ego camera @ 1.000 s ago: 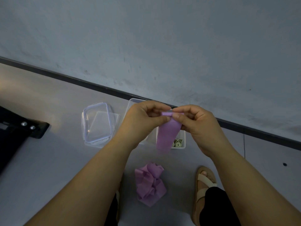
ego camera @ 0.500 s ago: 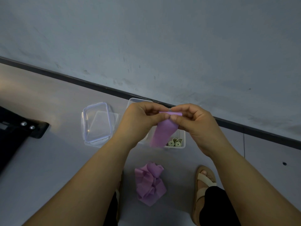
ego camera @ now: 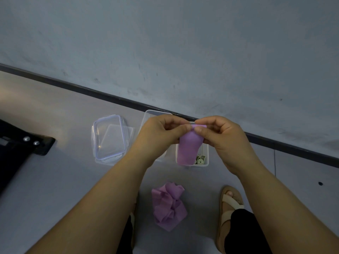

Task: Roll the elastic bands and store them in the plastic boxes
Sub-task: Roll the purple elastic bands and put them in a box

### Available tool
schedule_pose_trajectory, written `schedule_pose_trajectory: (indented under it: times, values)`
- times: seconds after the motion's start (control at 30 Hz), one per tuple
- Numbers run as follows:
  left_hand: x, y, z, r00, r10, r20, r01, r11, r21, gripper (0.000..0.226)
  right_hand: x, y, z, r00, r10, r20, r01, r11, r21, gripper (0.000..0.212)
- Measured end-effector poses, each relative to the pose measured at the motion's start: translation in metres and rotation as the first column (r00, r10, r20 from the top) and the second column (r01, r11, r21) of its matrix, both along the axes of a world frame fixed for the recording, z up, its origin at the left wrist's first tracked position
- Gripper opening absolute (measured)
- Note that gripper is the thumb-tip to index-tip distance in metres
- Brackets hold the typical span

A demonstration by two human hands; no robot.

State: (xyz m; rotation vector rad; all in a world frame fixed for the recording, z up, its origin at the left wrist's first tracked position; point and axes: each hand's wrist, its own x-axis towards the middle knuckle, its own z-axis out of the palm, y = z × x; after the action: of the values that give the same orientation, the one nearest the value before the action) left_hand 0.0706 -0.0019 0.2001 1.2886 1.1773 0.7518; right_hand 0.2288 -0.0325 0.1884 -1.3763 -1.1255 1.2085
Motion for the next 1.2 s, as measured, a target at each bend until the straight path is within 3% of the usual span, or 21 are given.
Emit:
schedule_pose_trajectory:
  times: [0.3,0.6,0.97,1.07,1.2]
  values:
    - [-0.002,0.001,-0.002,0.998,0.024,-0.049,-0.019,0.995,0.094,0.018,0.000,0.000,-0.001,1.000,0.026,-0.017,-0.027,0.999,-0.034,0.018]
    - [-0.002,0.001,-0.002,0.996,0.033,-0.088,-0.021,0.991,0.129,0.016,-0.001,0.001,-0.001,1.000,0.030,-0.005,-0.030,0.993,-0.116,0.007]
    - [-0.002,0.002,-0.004,0.999,0.020,0.046,-0.018,0.999,-0.046,0.012,0.000,0.000,0.002,0.997,0.009,-0.072,-0.012,0.999,-0.044,0.014]
    - [-0.007,0.005,-0.003,0.992,0.009,0.126,0.007,0.991,-0.133,0.010,0.001,-0.002,0.008,0.994,0.107,-0.024,-0.107,0.994,-0.020,0.016]
    - [-0.019,0.011,0.000,0.951,-0.115,0.286,0.198,0.940,-0.279,0.006,0.008,-0.008,0.021,0.947,0.320,0.034,-0.318,0.947,-0.042,0.035]
